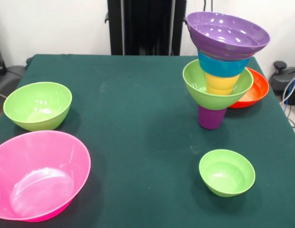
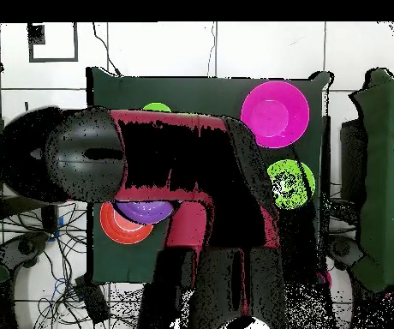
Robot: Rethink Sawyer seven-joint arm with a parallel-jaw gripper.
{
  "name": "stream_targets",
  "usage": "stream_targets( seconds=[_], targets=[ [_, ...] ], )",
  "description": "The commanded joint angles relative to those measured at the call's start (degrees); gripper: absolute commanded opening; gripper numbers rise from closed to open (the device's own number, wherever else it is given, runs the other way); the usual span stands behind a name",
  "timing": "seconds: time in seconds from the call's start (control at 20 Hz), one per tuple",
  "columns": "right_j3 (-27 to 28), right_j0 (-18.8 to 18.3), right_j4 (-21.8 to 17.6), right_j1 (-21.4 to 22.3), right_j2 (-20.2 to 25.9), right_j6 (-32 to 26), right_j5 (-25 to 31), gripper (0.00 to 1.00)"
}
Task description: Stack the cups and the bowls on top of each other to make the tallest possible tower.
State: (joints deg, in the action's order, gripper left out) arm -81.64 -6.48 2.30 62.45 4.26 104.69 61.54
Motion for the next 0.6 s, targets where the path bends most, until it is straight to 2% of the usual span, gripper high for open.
stream_targets(
  seconds=[0.05, 0.6],
  targets=[
    [-8.75, 1.28, 0.92, -2.15, -0.51, 9.66, 2.92, 0.0],
    [-11.81, 1.3, 1.33, -3.87, -0.55, 9.45, -2.79, 0.0]
  ],
)
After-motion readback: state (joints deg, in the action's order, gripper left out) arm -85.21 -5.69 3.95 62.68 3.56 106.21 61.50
